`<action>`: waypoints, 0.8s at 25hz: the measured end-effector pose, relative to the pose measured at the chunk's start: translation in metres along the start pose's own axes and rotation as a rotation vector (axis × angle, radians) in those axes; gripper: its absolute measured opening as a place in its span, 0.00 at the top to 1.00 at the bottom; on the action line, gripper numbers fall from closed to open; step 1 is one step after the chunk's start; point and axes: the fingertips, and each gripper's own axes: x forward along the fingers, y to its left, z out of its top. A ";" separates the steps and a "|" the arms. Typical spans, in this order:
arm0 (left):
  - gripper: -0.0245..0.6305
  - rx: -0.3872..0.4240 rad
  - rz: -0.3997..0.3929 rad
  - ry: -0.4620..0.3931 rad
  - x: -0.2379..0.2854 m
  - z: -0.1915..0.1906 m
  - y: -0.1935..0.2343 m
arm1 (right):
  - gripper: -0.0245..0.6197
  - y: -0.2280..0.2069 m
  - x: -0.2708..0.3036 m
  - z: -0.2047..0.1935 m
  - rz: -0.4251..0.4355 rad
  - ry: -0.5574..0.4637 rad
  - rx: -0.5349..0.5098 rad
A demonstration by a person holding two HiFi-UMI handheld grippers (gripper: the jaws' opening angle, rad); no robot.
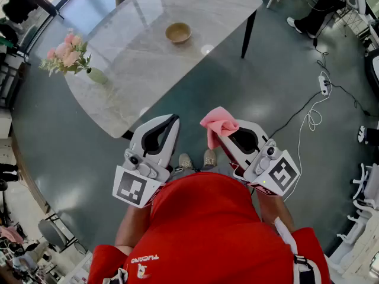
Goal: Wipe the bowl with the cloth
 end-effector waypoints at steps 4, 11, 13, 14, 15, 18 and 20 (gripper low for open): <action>0.96 -0.005 0.002 0.000 0.002 -0.003 0.002 | 0.93 -0.003 0.002 -0.001 0.003 0.002 -0.003; 0.96 -0.007 0.006 0.006 0.005 -0.006 0.002 | 0.93 -0.008 0.002 -0.002 0.008 0.007 -0.002; 0.95 -0.004 0.008 0.008 0.005 -0.006 0.000 | 0.93 -0.007 0.000 0.001 0.023 -0.008 0.011; 0.96 -0.002 0.009 0.009 0.006 -0.006 -0.001 | 0.93 -0.008 -0.001 0.002 0.030 -0.017 0.023; 0.96 -0.001 0.010 0.007 0.007 -0.006 -0.002 | 0.93 -0.009 -0.003 0.003 0.034 -0.024 0.034; 0.96 0.009 0.023 0.012 0.008 -0.006 -0.001 | 0.93 -0.016 -0.007 0.004 0.029 -0.026 0.042; 0.96 0.019 0.037 0.025 0.009 -0.008 0.001 | 0.93 -0.022 -0.012 0.005 0.028 -0.021 0.036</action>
